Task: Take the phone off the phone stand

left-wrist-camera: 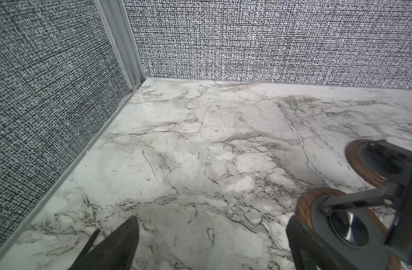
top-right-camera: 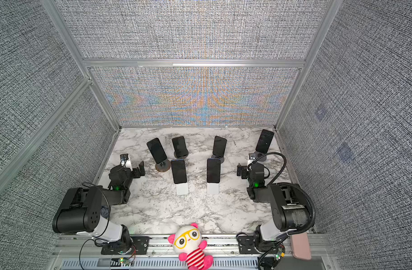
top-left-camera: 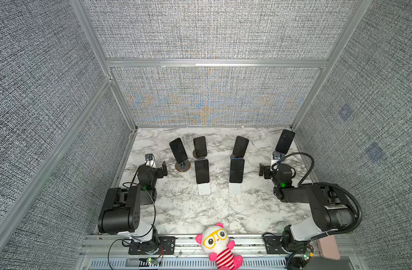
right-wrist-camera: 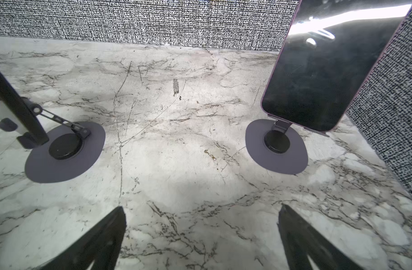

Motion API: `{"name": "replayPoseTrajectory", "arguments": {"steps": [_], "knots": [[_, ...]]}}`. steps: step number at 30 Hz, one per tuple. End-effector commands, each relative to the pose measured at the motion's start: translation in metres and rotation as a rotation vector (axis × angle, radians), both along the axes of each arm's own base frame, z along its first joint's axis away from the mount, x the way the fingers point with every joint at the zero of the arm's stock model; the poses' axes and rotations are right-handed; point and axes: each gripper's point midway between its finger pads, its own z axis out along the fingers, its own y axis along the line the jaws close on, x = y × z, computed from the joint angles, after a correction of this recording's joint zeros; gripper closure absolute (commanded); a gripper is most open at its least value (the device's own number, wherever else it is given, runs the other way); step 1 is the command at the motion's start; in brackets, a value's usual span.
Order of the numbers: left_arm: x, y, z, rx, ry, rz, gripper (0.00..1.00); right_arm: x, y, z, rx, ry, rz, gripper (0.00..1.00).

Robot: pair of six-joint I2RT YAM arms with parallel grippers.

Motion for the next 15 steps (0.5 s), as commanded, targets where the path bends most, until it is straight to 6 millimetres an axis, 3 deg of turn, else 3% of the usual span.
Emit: {"name": "replayPoseTrajectory", "arguments": {"steps": [1,15], "knots": [[0.0032,-0.0021,0.0086,-0.001,-0.036,-0.012,0.01,0.0049,-0.0007,0.0104,-0.002,-0.043,-0.007,0.01],[0.0045,-0.0051,0.0087,-0.002,-0.03,-0.031,0.01,0.0051,-0.0007,0.01,0.0,-0.04,-0.007,0.01]]}}
